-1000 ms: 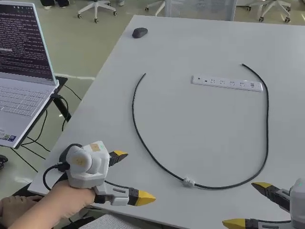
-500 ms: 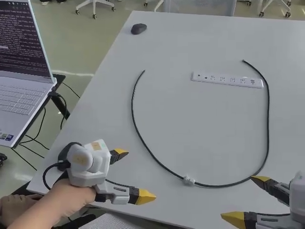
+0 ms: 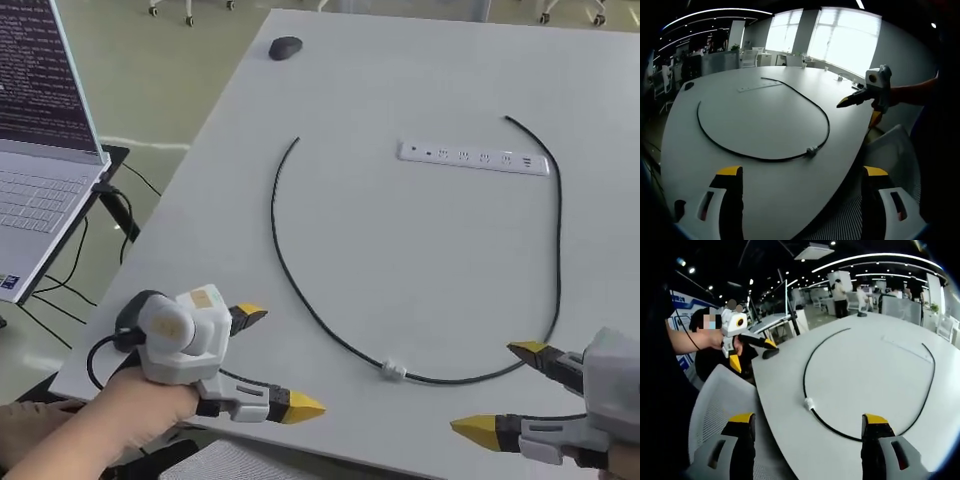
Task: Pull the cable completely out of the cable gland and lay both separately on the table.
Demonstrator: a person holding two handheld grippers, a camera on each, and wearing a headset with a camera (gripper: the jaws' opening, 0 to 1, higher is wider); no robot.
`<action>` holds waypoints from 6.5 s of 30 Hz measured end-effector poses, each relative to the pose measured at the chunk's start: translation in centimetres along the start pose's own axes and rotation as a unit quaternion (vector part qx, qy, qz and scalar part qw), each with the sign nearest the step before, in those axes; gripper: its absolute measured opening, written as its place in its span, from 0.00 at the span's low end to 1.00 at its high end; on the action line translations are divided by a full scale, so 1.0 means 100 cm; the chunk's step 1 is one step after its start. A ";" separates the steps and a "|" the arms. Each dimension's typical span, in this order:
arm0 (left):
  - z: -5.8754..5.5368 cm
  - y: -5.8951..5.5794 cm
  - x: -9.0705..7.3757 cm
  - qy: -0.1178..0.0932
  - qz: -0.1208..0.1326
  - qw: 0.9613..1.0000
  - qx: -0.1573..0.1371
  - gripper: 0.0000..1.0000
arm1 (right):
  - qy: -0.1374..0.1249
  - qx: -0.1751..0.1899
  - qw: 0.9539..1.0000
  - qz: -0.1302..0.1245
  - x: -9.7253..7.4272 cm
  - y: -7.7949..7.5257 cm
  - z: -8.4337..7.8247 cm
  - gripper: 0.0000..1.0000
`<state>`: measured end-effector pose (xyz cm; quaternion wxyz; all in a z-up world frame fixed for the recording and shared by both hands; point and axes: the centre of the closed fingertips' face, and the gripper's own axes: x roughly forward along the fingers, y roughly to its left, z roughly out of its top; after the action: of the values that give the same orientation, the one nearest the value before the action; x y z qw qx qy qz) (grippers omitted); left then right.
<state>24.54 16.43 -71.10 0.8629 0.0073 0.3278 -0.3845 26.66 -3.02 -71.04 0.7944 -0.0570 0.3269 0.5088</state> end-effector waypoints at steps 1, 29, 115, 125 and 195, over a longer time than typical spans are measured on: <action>0.000 0.001 0.000 0.000 0.000 1.000 -0.001 0.99 | 0.001 -0.002 1.000 0.000 0.001 -0.001 0.001 0.87; -0.019 0.005 0.011 0.018 -0.018 1.000 0.000 0.98 | 0.091 -0.071 0.993 0.038 0.070 -0.001 0.010 0.64; -0.028 -0.004 0.018 0.032 -0.048 0.998 -0.004 0.93 | 0.209 -0.138 0.965 0.079 0.114 0.006 -0.032 0.08; -0.011 -0.024 0.029 0.023 -0.053 0.998 0.014 0.92 | 0.193 -0.139 0.968 0.085 0.090 0.017 -0.019 0.08; 0.069 -0.132 0.081 -0.028 -0.197 0.979 0.037 0.44 | 0.144 -0.228 0.948 0.170 -0.010 0.061 0.019 0.07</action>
<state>23.54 -0.06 -67.17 0.7783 -0.0359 0.2842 -0.5588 22.17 -0.05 -67.52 0.6066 -0.2528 0.3175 0.6836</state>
